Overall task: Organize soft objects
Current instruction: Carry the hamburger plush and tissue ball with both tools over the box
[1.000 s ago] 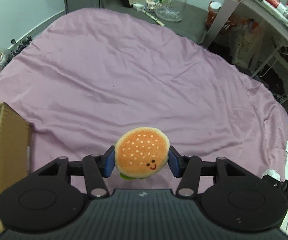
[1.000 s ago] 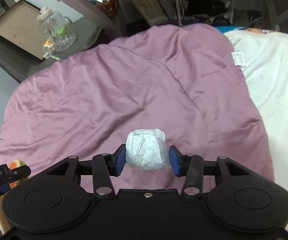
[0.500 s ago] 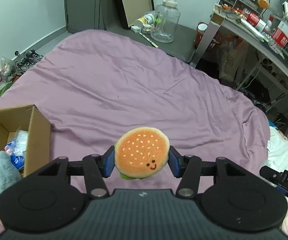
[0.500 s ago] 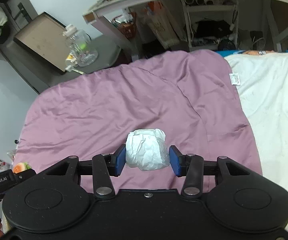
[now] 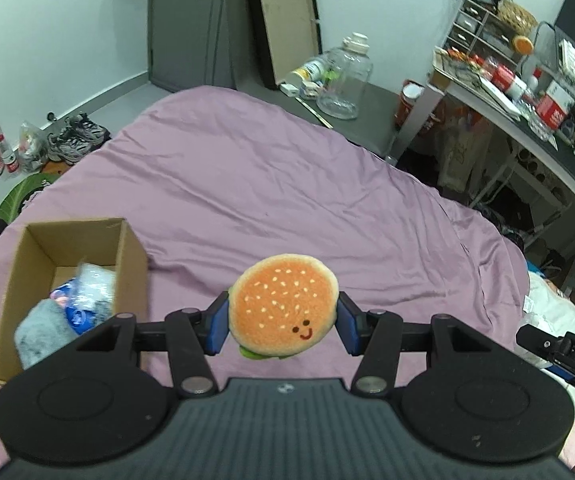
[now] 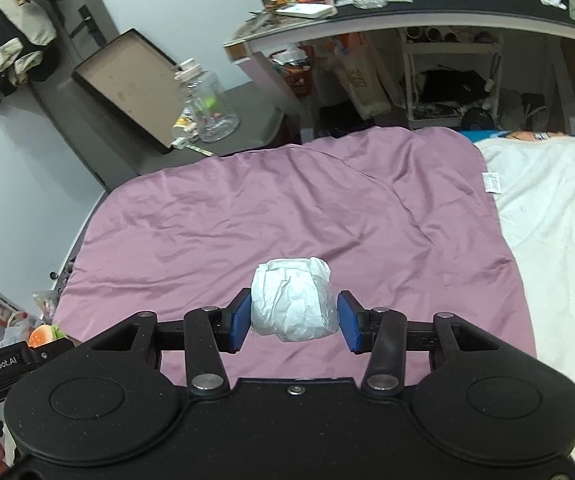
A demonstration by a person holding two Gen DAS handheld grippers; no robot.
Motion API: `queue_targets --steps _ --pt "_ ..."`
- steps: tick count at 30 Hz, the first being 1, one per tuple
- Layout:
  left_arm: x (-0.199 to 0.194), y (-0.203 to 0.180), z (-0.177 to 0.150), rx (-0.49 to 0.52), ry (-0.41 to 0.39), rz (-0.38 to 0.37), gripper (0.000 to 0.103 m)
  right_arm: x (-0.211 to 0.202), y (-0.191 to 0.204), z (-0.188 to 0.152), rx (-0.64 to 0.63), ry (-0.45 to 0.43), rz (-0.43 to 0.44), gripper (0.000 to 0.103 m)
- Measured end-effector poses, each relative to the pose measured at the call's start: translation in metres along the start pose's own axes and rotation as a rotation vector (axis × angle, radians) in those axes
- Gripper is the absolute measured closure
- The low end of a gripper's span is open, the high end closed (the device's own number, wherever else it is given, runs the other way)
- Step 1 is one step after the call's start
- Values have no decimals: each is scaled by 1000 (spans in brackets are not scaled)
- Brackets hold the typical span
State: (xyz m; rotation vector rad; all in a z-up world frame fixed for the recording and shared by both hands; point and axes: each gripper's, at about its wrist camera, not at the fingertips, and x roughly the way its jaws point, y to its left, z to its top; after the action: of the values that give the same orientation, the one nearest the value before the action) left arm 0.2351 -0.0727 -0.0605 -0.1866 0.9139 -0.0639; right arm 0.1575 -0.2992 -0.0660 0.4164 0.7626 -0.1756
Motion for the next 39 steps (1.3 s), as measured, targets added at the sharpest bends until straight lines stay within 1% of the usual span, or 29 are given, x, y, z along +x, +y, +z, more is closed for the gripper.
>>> queue_targets --steps 16,28,35,39 --pt "-34 95 4 -93 -47 50 50 -10 92 -24 -116 2 65 58" --pt "-50 173 7 -178 -72 76 50 -13 172 -49 -213 12 109 58" --pt "-53 205 7 -197 -74 82 50 -12 208 -66 -249 19 138 58" --pt "-49 219 8 -217 -72 78 50 -10 227 -74 -278 24 156 58"
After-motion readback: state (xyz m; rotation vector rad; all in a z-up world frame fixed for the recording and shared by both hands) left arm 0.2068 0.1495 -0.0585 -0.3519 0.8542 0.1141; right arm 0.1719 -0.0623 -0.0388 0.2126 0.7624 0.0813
